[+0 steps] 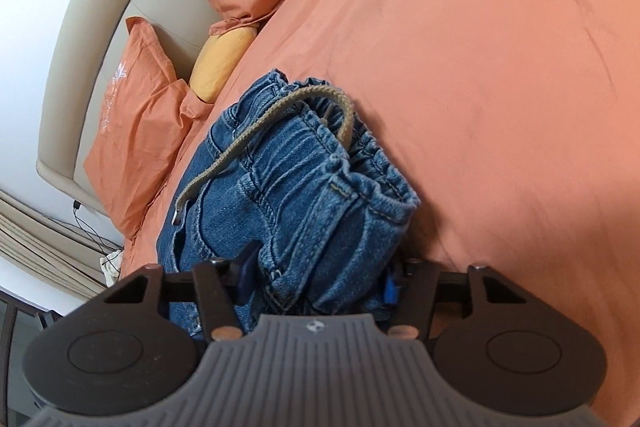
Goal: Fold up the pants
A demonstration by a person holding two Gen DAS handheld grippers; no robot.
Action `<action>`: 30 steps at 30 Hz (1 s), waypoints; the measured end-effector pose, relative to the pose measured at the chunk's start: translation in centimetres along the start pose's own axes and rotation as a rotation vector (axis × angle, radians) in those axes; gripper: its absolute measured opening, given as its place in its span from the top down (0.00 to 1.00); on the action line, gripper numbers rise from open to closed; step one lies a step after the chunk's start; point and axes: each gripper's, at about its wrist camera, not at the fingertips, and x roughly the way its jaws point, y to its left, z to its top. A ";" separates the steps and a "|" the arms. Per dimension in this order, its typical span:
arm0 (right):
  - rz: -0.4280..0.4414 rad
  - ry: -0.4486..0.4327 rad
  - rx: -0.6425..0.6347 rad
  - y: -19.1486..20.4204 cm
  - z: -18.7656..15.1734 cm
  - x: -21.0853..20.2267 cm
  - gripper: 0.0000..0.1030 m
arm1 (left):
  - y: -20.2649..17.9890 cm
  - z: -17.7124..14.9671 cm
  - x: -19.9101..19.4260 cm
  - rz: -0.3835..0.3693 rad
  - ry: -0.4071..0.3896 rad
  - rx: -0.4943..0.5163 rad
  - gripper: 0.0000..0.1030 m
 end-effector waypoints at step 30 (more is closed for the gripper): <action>0.071 0.094 -0.323 21.8 -8.2 -6.3 0.77 | 1.7 1.3 -21.7 0.184 -0.125 0.026 0.94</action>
